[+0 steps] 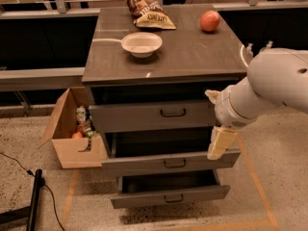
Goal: Open top drawer
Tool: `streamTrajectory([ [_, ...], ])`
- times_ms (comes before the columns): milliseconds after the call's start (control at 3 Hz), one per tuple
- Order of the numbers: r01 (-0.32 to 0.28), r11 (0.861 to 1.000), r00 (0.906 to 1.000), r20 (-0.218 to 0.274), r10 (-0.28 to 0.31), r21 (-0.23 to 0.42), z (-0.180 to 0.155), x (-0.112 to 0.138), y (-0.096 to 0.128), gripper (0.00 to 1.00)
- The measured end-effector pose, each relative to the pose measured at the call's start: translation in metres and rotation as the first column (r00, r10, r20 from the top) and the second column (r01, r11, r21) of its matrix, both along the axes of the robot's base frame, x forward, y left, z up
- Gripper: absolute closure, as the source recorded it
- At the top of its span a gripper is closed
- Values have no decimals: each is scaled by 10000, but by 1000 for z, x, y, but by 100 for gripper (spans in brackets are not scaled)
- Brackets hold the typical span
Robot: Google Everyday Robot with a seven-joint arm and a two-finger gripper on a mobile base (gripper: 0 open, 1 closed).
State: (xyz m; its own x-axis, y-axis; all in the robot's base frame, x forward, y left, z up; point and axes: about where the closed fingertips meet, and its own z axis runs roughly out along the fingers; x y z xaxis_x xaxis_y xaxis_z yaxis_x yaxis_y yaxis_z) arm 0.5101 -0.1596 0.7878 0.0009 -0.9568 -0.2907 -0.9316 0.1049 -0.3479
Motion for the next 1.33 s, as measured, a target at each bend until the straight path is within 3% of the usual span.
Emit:
streamTrajectory([
  [333,18,9999,9999,101,-19,126,-11,6,0,0],
  [1333,-530,9986,9978,387,530,-16,-61,67,-7,0],
])
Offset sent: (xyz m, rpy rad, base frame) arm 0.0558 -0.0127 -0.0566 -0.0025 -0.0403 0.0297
